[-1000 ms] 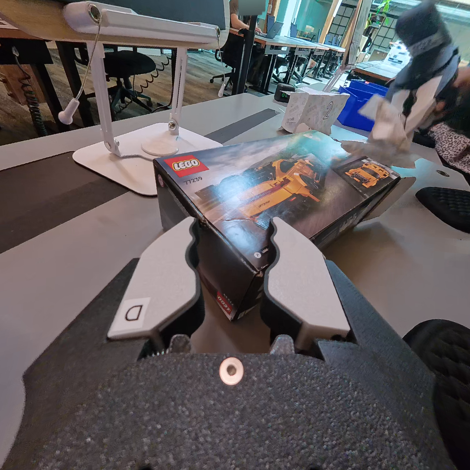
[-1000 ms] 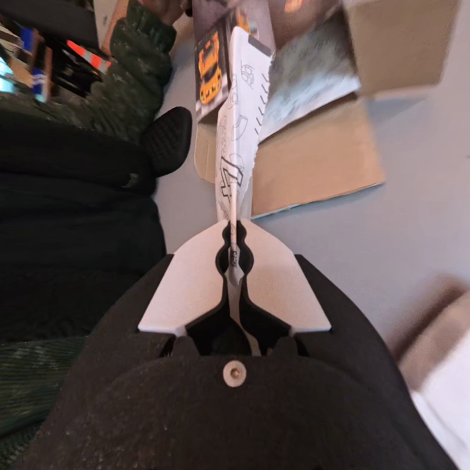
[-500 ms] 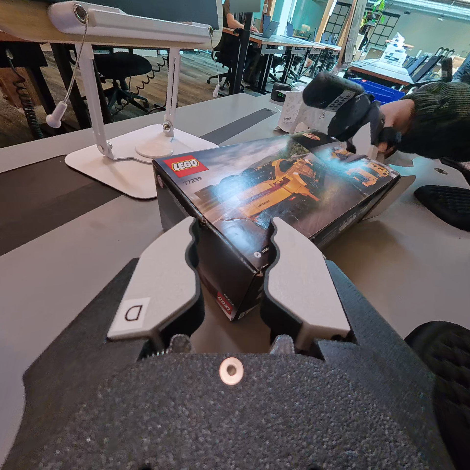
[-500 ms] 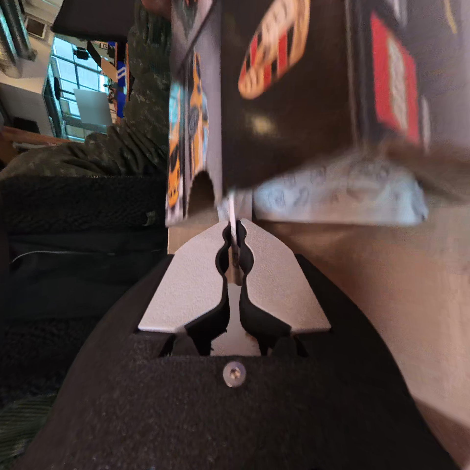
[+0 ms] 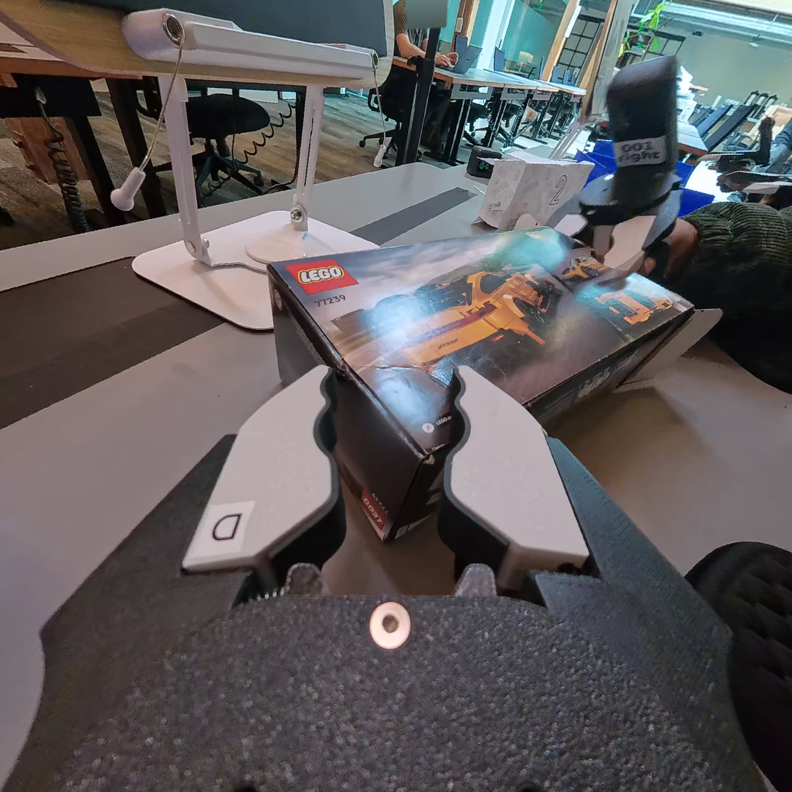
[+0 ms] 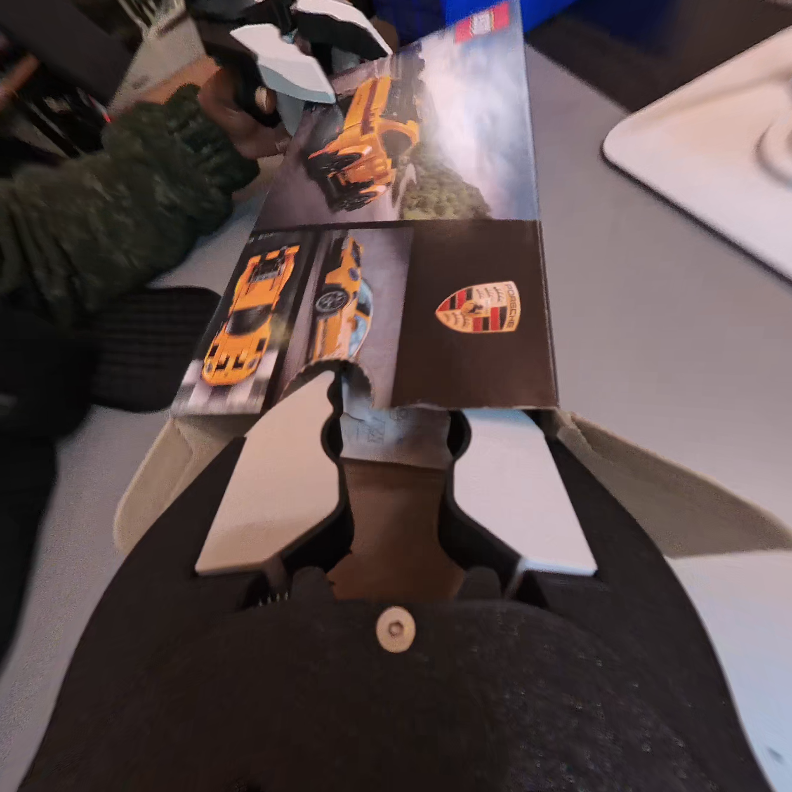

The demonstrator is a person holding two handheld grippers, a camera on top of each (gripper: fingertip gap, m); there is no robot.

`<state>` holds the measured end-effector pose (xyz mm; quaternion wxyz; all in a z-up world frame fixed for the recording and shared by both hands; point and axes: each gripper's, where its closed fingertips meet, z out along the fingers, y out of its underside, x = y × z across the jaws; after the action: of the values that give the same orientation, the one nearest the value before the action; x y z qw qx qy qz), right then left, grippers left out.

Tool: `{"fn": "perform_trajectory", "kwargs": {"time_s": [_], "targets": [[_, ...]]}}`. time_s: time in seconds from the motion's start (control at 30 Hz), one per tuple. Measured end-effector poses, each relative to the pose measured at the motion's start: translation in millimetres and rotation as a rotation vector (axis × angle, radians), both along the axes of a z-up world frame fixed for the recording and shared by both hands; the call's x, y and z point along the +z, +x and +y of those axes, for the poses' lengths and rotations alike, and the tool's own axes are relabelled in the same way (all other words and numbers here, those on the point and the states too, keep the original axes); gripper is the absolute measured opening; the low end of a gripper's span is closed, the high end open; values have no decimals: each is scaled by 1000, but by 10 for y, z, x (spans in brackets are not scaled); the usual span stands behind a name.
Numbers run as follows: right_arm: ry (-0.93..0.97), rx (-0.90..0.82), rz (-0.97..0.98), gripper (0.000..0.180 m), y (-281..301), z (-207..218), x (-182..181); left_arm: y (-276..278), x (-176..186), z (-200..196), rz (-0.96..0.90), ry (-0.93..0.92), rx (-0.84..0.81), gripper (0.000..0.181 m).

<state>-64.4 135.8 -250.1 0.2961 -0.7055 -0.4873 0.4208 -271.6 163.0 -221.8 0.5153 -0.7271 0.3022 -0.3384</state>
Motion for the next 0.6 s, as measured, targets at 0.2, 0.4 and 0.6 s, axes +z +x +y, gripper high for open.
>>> {"fn": "perform_trajectory", "kwargs": {"time_s": [0.2, 0.4, 0.6], "targets": [[381, 118, -115, 25, 249, -83, -55, 4, 1, -2, 7, 2, 2, 49], [527, 293, -200, 0, 94, -300, -295, 5, 0, 0, -3, 1, 4, 49], [587, 296, -226, 0, -180, -231, -331, -27, 4, 27, -14, 4, 31, 52]]}}
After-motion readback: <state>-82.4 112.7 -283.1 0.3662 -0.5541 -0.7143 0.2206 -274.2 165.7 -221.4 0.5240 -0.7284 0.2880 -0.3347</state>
